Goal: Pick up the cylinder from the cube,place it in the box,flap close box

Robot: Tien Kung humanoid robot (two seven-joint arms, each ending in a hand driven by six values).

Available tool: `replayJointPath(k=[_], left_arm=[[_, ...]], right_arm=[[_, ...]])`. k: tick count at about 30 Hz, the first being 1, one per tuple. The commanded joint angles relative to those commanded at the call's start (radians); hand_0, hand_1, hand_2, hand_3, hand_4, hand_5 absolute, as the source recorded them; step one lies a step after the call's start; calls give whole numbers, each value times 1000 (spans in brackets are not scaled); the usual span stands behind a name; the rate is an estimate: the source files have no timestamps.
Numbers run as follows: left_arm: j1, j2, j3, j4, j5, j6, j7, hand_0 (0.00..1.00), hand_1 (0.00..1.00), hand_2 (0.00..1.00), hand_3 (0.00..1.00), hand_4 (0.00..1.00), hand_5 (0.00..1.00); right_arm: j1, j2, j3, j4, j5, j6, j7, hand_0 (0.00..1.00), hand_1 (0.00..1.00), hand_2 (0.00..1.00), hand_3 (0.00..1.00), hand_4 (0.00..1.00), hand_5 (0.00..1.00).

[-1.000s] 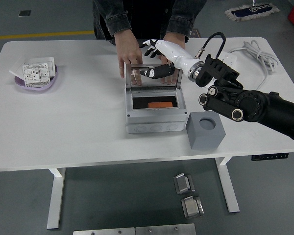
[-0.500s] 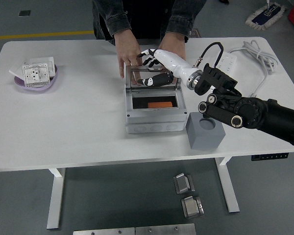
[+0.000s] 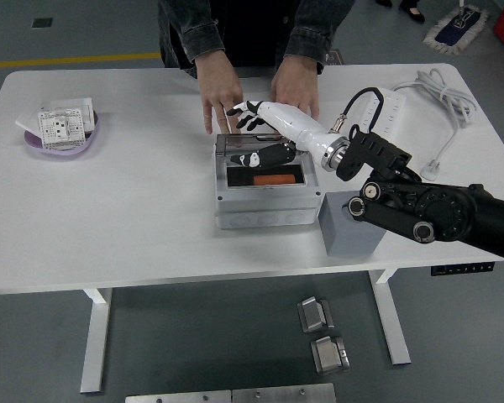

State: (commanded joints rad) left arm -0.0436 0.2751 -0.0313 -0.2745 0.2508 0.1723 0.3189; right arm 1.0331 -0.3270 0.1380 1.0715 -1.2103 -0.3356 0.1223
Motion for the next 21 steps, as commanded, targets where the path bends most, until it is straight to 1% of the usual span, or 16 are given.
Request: replayJointPath(k=[3, 5, 6, 9, 16, 21], left_arm=[[2, -1, -5, 0, 2, 0, 0, 689, 670, 585, 658, 619, 348], [3, -1, -9, 0, 4, 0, -1, 689, 670, 585, 658, 619, 348], [3, -2, -11, -1, 5, 0, -1, 689, 670, 585, 658, 616, 344], [5, -2, -13, 0, 5, 0, -1, 689, 670, 585, 658, 616, 344], [11, -4, -18, 0, 7, 2, -2, 688, 670, 584, 655, 616, 342], [14, -7, -22, 0, 9, 2, -3, 688, 670, 584, 656, 616, 341]], right_arm=[[-18, -10, 10, 22, 7, 1, -5, 711, 643, 705, 827, 844, 342], [-31, -13, 15, 26, 16, 1, -5, 711, 643, 705, 827, 844, 342], [-37, -15, 16, 27, 19, 1, -5, 689, 642, 705, 830, 845, 351], [-57, -22, 23, 34, 15, 1, -7, 689, 642, 705, 830, 845, 351], [-98, -40, 63, 69, -22, -2, -22, 679, 644, 714, 832, 846, 356], [-136, -35, 114, 96, -63, 0, -39, 677, 644, 714, 833, 847, 362]])
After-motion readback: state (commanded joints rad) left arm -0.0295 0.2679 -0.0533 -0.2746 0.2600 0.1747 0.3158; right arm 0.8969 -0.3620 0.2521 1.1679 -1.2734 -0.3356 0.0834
